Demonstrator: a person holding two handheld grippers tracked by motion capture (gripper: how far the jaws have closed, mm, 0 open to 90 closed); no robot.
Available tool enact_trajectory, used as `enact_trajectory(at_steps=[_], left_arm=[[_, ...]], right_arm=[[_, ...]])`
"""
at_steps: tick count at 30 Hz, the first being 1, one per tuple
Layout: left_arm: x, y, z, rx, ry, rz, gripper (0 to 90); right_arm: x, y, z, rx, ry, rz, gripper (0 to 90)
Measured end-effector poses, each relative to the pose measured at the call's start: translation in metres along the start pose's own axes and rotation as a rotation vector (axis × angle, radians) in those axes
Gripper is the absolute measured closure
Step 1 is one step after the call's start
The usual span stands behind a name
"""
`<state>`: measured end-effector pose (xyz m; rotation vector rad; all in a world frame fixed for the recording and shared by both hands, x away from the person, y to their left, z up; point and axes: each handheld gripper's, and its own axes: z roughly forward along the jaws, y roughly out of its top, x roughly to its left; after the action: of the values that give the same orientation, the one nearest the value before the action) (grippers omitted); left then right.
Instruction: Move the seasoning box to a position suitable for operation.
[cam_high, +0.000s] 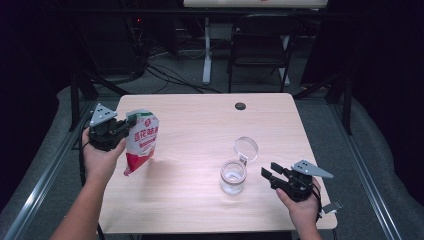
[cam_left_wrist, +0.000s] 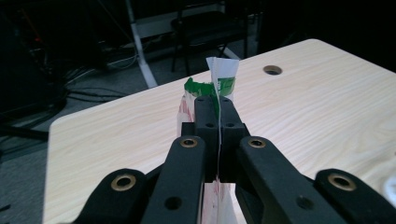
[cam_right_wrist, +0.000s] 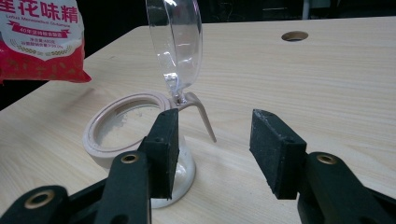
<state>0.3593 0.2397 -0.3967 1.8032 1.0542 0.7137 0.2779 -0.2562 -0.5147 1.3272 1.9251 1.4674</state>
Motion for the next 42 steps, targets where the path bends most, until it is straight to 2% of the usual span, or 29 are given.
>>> enact_trajectory(at_steps=[2, 12, 27, 32, 37, 42], left_arm=[[-0.003, 0.001, 0.001, 0.0, -0.005, 0.004, 90.0], [-0.029, 0.008, 0.014, 0.017, -0.095, 0.024, 90.0], [-0.076, 0.017, 0.031, 0.022, -0.208, 0.098, 90.0], [-0.088, 0.014, 0.035, 0.024, -0.248, 0.109, 90.0], [-0.1, 0.006, 0.038, 0.039, -0.288, 0.139, 90.0], [-0.106, -0.001, 0.033, 0.024, -0.319, 0.139, 90.0]], right_arm=[[0.0, 0.0, 0.0, 0.001, -0.001, 0.003, 52.4], [-0.001, 0.0, -0.001, -0.001, -0.001, 0.003, 52.4], [-0.002, 0.0, -0.001, -0.001, 0.0, 0.005, 52.4], [-0.002, 0.0, -0.002, -0.005, 0.0, 0.007, 52.4], [-0.002, 0.001, -0.002, -0.006, 0.001, 0.006, 52.2], [-0.002, 0.001, -0.002, -0.008, 0.002, 0.001, 53.3]])
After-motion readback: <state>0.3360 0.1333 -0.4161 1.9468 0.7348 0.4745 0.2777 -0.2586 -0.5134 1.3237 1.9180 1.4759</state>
